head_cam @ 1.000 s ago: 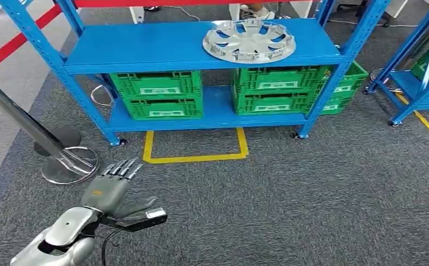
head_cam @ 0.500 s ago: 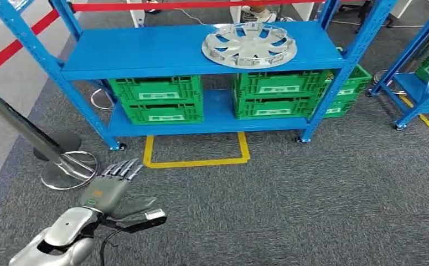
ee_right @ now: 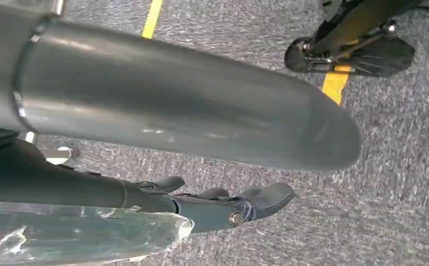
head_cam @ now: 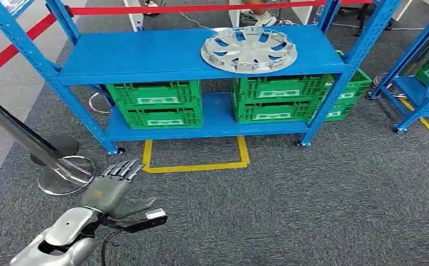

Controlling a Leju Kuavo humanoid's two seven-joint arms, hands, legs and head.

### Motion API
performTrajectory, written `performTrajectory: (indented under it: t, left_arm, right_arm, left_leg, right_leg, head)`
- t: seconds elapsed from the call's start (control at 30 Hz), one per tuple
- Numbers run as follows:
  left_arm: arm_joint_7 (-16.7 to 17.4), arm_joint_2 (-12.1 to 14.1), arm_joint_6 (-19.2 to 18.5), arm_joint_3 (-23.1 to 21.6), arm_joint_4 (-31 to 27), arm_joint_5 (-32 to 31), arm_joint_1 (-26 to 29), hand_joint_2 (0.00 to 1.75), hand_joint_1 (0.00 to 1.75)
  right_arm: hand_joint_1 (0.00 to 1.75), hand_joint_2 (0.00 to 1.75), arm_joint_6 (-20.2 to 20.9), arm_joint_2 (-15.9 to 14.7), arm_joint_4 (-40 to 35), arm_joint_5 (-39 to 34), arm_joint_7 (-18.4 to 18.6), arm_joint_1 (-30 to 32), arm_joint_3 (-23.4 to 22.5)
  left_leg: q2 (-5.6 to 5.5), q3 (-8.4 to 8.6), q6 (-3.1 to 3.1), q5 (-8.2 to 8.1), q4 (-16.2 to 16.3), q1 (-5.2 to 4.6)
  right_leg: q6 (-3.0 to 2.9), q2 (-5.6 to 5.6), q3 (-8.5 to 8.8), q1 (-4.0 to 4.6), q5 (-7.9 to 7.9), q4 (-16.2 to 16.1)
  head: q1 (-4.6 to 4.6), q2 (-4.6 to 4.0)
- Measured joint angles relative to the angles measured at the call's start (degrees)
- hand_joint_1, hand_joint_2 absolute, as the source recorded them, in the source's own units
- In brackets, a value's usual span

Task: Take the parts from the cabinet and place them on the table.

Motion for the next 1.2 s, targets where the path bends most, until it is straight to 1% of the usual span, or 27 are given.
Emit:
performTrajectory:
  t: [0.03, 0.07, 0.1, 0.13, 0.17, 0.23, 0.3, 0.4, 0.6, 0.8, 1.2]
  left_arm:
    - [-0.4, -0.1, -0.9, 0.2, 0.0, 2.0, 0.1, 0.0, 0.0]
    - [-1.1, -0.3, -2.0, 0.4, 0.0, 4.8, 0.2, 0.0, 0.0]
    - [-1.5, -0.5, -2.8, 0.7, 0.0, 7.2, 0.2, 0.0, 0.0]
    - [-1.9, -0.7, -3.3, 1.0, 0.0, 8.6, 0.4, 0.0, 0.0]
    - [-2.2, -0.9, -3.7, 1.1, 0.0, 9.9, 0.4, 0.0, 0.0]
    - [-2.5, -1.1, -4.1, 1.4, 0.0, 11.5, 0.5, 0.0, 0.0]
    - [-2.8, -1.3, -4.2, 1.6, 0.0, 12.0, 0.5, 0.0, 0.0]
    - [-2.8, -1.4, -4.3, 1.8, 0.0, 12.2, 0.5, 0.0, 0.0]
    - [-2.8, -1.4, -4.3, 2.1, 0.0, 12.5, 0.5, 0.0, 0.0]
    - [-2.8, -1.6, -4.2, 2.3, 0.0, 12.5, 0.5, 0.0, 0.0]
    - [-1.1, -1.9, -4.3, 2.3, 0.0, 11.5, 0.5, 0.0, 0.0]
  right_arm:
    - [0.0, 0.0, 0.0, 0.0, 0.0, 0.0, 0.0, -0.1, 0.0]
    - [0.0, 0.0, -0.1, 0.0, 0.0, 0.0, 0.0, -0.1, 0.0]
    - [0.0, 0.0, -0.1, -0.1, 0.0, 0.0, 0.0, -0.1, 0.0]
    - [0.0, 0.0, -0.1, -0.1, 0.0, 0.0, 0.1, -0.1, 0.0]
    - [0.0, 0.0, -0.1, -0.1, 0.0, 0.0, 0.1, 0.0, 0.0]
    - [0.0, 0.0, -0.1, -0.1, 0.0, 0.0, 0.1, 0.0, 0.0]
    - [0.0, 0.0, -0.2, -0.1, 0.0, 0.0, 0.1, 0.0, 0.0]
    - [0.0, 0.0, -0.2, -0.1, 0.0, 0.0, 0.2, 0.0, 0.0]
    - [0.0, 0.0, -0.3, -0.1, 0.0, 0.0, 0.2, 0.0, 0.0]
    - [0.0, 0.0, -0.3, -0.1, 0.0, 0.0, 0.2, 0.1, 0.0]
    - [0.0, 0.0, -0.3, -0.1, 0.0, 0.0, 0.2, 0.1, 0.0]
  left_leg:
    - [-0.08, 0.47, -0.57, 0.56, -0.9, 0.26]
    - [-0.1, 0.64, -1.45, 0.65, -1.2, 0.33]
    - [-0.1, 0.56, -1.3, 0.59, -1.2, 0.27]
    - [-0.1, 0.64, -1.0, 0.4, -1.2, 0.18]
    - [-0.09, 0.7, -0.83, 0.28, -1.2, 0.12]
    - [-0.09, 0.69, -0.64, 0.18, -1.2, 0.01]
    - [-0.08, 0.69, -0.52, 0.18, -1.2, -0.04]
    - [-0.08, 0.71, -0.25, 0.1, -1.1, -0.05]
    - [-0.07, 0.96, -0.25, 0.1, -1.1, -0.02]
    - [-0.06, 1.0, -0.25, 0.13, -1.1, 0.13]
    - [-0.06, 0.99, -0.26, 0.12, -1.2, 0.17]
  right_leg:
    - [-0.15, -0.04, 0.37, 0.17, -0.14, 0.0]
    - [-1.57, -0.03, 0.48, 0.25, 0.52, -0.5]
    - [-1.77, -0.04, 0.61, 0.25, 0.23, -0.7]
    - [-1.63, -0.05, 0.74, 0.18, 0.14, -0.7]
    - [-1.62, -0.03, 0.84, 0.15, 0.14, -0.9]
    - [-1.48, -0.03, 0.92, 0.07, 0.18, -1.1]
    - [-0.74, -0.04, 0.99, -0.02, 0.26, -1.4]
    - [-0.11, -0.04, 0.99, -0.06, 0.29, -1.5]
    - [0.07, -0.05, 1.03, -0.03, 0.27, -1.6]
    - [0.07, -0.05, 1.32, 0.1, 0.27, -1.5]
    - [0.05, -0.05, 1.32, 0.16, 0.2, -1.5]
  head:
    - [0.11, 0.0]
    - [0.33, 0.0]
    - [0.33, 0.0]
    - [0.33, 0.0]
    - [0.35, 0.0]
    - [0.35, 0.0]
    - [0.35, 0.0]
    - [0.31, 0.0]
    - [0.28, 0.0]
    - [0.28, 0.0]
    - [0.28, 0.0]
